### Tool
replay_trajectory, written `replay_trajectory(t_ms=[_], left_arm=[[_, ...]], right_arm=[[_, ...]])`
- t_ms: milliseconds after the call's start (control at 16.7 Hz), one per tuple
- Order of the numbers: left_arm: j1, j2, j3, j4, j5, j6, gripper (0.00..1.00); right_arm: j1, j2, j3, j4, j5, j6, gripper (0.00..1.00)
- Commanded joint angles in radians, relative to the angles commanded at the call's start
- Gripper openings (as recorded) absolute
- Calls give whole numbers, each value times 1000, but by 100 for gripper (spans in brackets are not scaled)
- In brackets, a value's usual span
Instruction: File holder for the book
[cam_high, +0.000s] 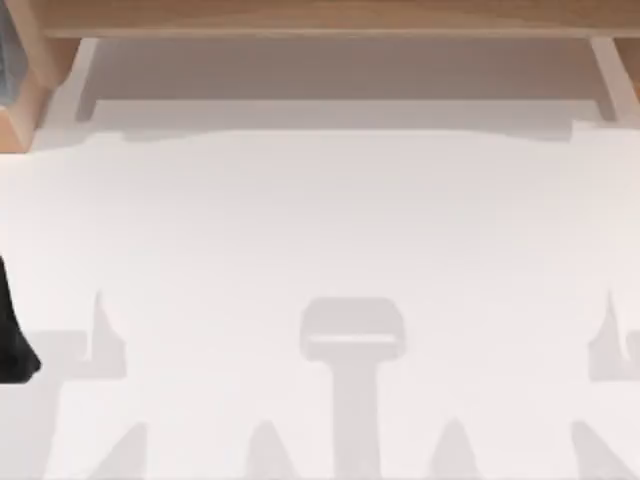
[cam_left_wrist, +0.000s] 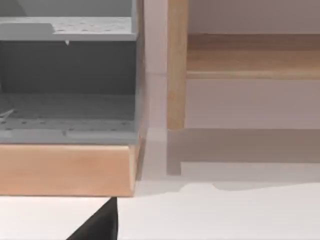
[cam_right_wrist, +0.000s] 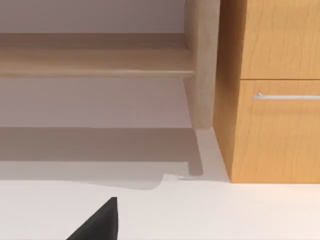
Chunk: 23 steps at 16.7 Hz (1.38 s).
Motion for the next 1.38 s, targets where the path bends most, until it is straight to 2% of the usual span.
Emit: replay_trajectory(t_ms=[300, 540, 780, 1380], left_arm=[[-20, 61, 62, -4, -18, 0, 100], [-85, 281, 291, -18, -80, 2, 100], [-181, 619, 651, -38, -169, 4, 100], [-450, 1588, 1688, -93, -418, 9, 100]], right_arm=[[0, 0, 0, 0, 0, 0, 100], [0, 0, 0, 0, 0, 0, 100], [0, 0, 0, 0, 0, 0, 100], [0, 0, 0, 0, 0, 0, 100]])
